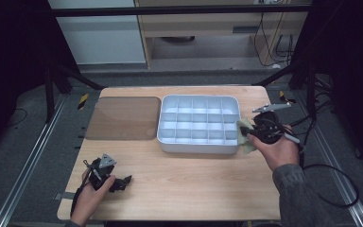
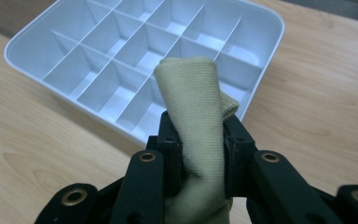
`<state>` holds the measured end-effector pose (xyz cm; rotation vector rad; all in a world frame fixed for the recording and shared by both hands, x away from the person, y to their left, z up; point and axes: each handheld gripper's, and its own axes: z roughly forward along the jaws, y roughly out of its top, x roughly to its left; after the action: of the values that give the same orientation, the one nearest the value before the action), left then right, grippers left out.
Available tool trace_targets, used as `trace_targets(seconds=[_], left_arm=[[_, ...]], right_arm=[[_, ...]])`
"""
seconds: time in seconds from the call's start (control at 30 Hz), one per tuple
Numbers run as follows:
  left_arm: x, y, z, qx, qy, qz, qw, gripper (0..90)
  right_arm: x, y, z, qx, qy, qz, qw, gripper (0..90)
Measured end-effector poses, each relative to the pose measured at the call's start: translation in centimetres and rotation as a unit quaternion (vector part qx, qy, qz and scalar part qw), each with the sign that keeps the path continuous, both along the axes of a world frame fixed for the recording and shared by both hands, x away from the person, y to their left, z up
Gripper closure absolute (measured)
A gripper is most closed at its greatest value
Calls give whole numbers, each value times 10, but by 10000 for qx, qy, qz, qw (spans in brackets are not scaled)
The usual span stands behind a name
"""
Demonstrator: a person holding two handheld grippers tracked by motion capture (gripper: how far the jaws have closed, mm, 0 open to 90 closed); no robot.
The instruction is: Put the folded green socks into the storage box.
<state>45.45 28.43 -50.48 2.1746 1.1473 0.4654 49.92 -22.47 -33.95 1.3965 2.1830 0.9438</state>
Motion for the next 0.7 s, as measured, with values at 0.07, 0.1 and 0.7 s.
trace_targets(seconds=[0.07, 0.1, 0.7], left_arm=[[0, 0, 0, 0, 2, 0, 10000, 0], [0, 0, 0, 1, 5, 0, 10000, 0], [0, 0, 0, 6, 22, -7, 10000, 0]], right_arm=[[7, -1, 6, -58, -32, -48, 10000, 734], [10, -2, 9, -88, -37, -53, 9999, 734], [35, -8, 38, -275, -126, -201, 9993, 734]])
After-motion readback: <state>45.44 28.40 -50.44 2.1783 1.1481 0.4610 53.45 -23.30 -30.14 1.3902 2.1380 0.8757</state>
